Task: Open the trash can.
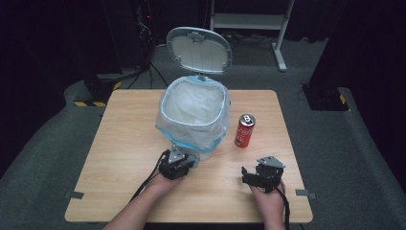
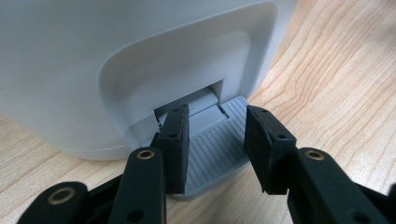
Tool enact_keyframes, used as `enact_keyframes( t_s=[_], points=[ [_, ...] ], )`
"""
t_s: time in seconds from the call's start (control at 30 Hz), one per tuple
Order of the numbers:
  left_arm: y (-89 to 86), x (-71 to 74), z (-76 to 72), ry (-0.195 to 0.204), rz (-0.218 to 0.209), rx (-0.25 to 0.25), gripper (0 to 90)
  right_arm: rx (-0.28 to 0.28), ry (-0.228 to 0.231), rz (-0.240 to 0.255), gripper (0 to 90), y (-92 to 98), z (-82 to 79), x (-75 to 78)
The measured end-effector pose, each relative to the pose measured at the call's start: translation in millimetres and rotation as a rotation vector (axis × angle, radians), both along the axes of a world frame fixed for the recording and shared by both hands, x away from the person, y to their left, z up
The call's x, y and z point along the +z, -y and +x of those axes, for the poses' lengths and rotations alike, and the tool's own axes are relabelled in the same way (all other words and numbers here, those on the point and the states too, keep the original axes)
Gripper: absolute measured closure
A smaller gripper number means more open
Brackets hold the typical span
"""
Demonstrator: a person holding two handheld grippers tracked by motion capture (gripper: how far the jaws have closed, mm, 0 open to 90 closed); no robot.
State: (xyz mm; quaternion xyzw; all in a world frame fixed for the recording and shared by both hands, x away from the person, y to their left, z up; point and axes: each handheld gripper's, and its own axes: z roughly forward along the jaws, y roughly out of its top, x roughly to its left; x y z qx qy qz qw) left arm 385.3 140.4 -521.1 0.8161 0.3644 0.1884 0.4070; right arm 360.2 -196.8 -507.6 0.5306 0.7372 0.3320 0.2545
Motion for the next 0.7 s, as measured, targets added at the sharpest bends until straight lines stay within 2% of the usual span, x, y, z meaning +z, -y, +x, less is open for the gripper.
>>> enact_keyframes(
  t_s=[0.1,0.3,0.7],
  points=[
    [0.0,-0.3,0.0,0.002,-0.003,0.0,60.1,0.001,0.014,0.013,3.7,-2.1,-2.0,3.3],
    [0.1,-0.3,0.0,0.003,-0.002,0.001,60.1,-0.005,0.037,0.009,3.2,-6.9,-0.7,8.3],
    [-0.3,0.0,-0.1,0.003,0.009,-0.004,60.1,-0.004,0.048,0.04,3.1,-11.7,0.3,15.6]
  ],
)
